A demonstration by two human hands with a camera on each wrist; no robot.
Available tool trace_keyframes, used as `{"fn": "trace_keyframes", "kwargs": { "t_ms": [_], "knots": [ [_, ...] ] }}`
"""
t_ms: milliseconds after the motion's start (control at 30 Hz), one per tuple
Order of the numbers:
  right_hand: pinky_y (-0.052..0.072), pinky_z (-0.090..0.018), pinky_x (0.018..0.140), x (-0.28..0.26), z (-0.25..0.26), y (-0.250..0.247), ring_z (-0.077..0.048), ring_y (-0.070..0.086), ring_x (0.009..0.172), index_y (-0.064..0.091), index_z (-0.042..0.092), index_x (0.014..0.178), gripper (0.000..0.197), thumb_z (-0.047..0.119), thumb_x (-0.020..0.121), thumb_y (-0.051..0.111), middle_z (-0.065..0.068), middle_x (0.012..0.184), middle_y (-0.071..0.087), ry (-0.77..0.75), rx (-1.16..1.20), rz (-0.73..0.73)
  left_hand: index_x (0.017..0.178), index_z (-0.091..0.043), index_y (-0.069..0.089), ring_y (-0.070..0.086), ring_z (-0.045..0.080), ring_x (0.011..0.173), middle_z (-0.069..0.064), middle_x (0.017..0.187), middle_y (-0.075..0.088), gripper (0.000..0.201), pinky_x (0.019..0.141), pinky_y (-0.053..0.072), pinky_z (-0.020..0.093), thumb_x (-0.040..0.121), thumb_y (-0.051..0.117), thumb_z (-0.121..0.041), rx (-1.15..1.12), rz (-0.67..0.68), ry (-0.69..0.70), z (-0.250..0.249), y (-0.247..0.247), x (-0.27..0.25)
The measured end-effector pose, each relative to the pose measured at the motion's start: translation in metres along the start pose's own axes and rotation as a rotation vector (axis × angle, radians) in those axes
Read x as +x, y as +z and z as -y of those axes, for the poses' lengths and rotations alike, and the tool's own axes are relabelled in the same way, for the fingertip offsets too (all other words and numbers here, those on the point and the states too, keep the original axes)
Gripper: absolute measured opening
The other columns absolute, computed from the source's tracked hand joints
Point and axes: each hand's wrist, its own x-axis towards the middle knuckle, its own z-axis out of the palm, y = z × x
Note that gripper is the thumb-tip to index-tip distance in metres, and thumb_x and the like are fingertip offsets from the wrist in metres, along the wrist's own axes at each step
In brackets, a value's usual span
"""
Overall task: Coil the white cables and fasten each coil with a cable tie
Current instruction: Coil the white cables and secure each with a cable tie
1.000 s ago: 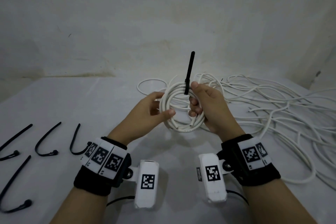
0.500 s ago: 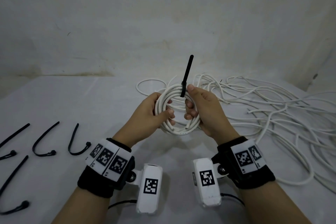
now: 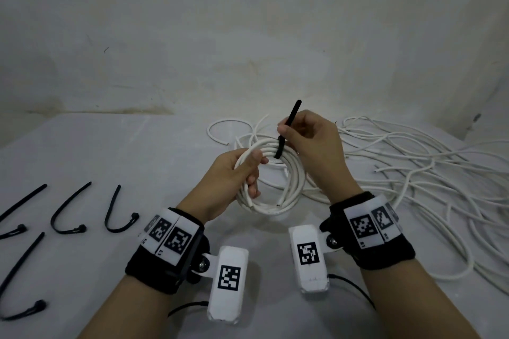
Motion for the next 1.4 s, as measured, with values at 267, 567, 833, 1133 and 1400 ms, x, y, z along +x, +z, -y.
{"fn": "trace_keyframes", "kwargs": {
  "t_ms": [267, 567, 833, 1133, 1400],
  "knots": [
    [0.057, -0.036, 0.071, 0.017, 0.002, 0.005, -0.017, 0.067, 0.068, 0.054, 0.005, 0.076, 0.016, 0.011, 0.089, 0.062, -0.001, 0.068, 0.067, -0.107, -0.211, -0.026, 0.091, -0.008, 0.059, 0.046, 0.009, 0.042, -0.006, 0.051, 0.043, 0.033, 0.054, 0.049, 0.025, 0.08, 0.052, -0.038, -0.002, -0.004, -0.005, -0.004, 0.0, 0.0],
    [0.057, -0.043, 0.076, 0.022, 0.002, 0.016, -0.022, 0.069, 0.078, 0.061, 0.007, 0.092, 0.023, 0.03, 0.092, 0.059, -0.008, 0.086, 0.069, 0.122, -0.082, 0.076, 0.078, -0.009, 0.048, 0.05, 0.01, 0.047, -0.003, 0.056, 0.047, 0.024, 0.062, 0.053, 0.028, 0.099, 0.042, -0.021, -0.065, -0.094, 0.058, -0.013, -0.009, 0.003],
    [0.041, -0.025, 0.048, 0.022, 0.011, 0.061, -0.014, 0.051, 0.044, 0.061, 0.002, 0.097, 0.037, 0.037, 0.097, 0.047, -0.003, 0.057, 0.054, 0.158, 0.043, -0.008, 0.119, -0.02, 0.042, 0.06, 0.01, 0.074, -0.003, 0.085, 0.053, 0.018, 0.075, 0.053, 0.032, 0.102, 0.037, -0.026, 0.233, -0.371, 0.091, -0.037, -0.02, 0.006],
    [0.052, -0.029, 0.051, 0.043, 0.0, 0.134, -0.019, 0.06, 0.058, 0.061, 0.0, 0.094, 0.051, 0.042, 0.101, 0.034, -0.011, 0.071, 0.059, 0.293, 0.257, 0.07, 0.12, -0.014, 0.035, 0.052, 0.011, 0.069, 0.001, 0.087, 0.042, 0.018, 0.063, 0.05, 0.03, 0.103, 0.031, -0.013, 0.362, -0.548, -0.125, -0.091, -0.103, 0.016],
    [0.052, -0.036, 0.072, 0.074, -0.083, 0.178, -0.022, 0.064, 0.076, 0.062, 0.018, 0.078, 0.016, 0.01, 0.09, 0.057, -0.003, 0.077, 0.065, 0.279, -0.046, 0.143, 0.13, -0.012, 0.027, 0.053, 0.016, 0.07, 0.007, 0.087, 0.046, 0.029, 0.041, 0.051, 0.026, 0.101, 0.033, -0.012, 0.543, -0.714, -0.25, -0.126, -0.248, 0.051]
  ]
}}
